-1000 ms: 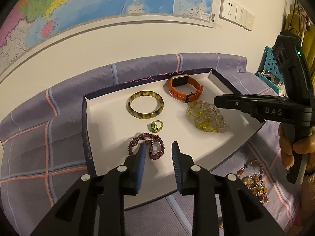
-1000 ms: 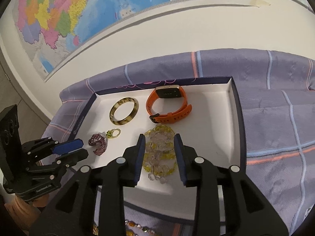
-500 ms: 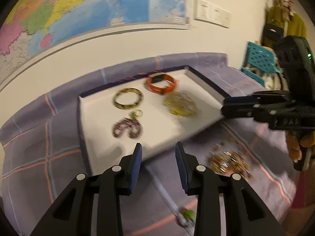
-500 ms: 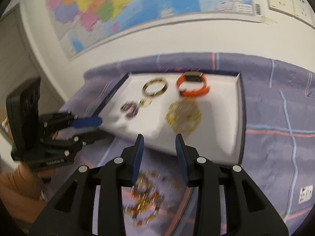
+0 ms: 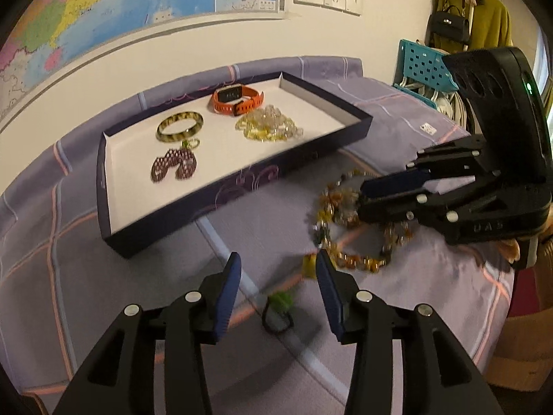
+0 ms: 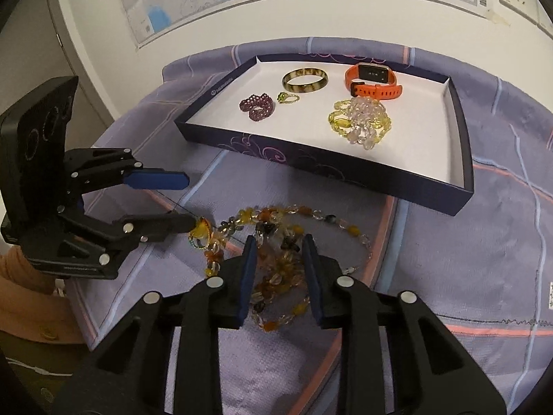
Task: Organize jewelry
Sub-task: 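Reach the right gripper into the amber bead necklace and grasp a strand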
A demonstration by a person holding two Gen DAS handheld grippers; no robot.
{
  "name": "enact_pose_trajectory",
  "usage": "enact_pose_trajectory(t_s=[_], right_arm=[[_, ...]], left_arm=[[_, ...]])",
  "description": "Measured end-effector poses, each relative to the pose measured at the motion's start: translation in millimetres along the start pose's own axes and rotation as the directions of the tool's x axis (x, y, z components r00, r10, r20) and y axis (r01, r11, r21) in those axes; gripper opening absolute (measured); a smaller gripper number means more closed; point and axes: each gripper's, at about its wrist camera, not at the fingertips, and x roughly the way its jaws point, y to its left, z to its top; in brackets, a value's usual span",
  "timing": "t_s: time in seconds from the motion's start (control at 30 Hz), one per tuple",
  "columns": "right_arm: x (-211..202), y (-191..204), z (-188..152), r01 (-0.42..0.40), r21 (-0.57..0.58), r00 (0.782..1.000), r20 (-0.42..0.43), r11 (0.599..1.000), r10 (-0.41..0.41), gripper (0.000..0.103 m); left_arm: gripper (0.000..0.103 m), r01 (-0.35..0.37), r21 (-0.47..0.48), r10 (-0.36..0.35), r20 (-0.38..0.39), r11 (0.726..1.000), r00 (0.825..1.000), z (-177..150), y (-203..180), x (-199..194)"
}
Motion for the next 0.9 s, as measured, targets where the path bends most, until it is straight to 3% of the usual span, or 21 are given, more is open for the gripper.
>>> enact_pose_trajectory(t_s=[0.03, 0.23, 0.43, 0.63, 0.7, 0.77, 0.9], right_arm=[[0, 1, 0, 0.007, -0.007, 1.000, -0.001, 1.000, -0.007, 0.011], [-12, 9, -1, 0.015, -0.024, 0.999, 0.031, 1.000, -0.015, 0.010], [-43, 18, -11, -0.104, -0.024, 0.992, 0.068, 0.994, 0.105, 0.010], [-26, 21, -31, -0.098, 0.004, 0.995, -0.018, 0.995, 0.098, 0.011], [-22, 20, -33, -0.099, 0.019, 0.995, -0.023, 0.995, 0.099, 0.014], [-19, 20, -33, -0.090, 0.028, 0.996, -0.018, 0.996, 0.090, 0.023], [-11, 24, -30, -0.066, 0.008, 0.998, -0.022, 0.998, 0.066, 0.023]], left_arm=[[0.043, -0.001, 0.000, 0.001, -0.004, 1.000, 1.000, -3, 0, -1], [0.043, -0.024, -0.008, 0.023, -0.032, 1.000, 0.999, -14, 5, -3], [0.042, -0.055, -0.024, 0.054, -0.024, 0.998, 0.998, -19, 14, -12], [0.047, -0.005, -0.003, 0.006, 0.028, 1.000, 1.000, -14, 7, -23], [0.047, 0.019, 0.024, -0.020, 0.040, 1.000, 0.999, -10, -1, -23], [0.049, 0.035, 0.051, -0.037, 0.041, 0.998, 0.998, -8, -8, -19], [0.049, 0.052, 0.075, -0.054, 0.021, 0.996, 0.998, -4, -15, -9]])
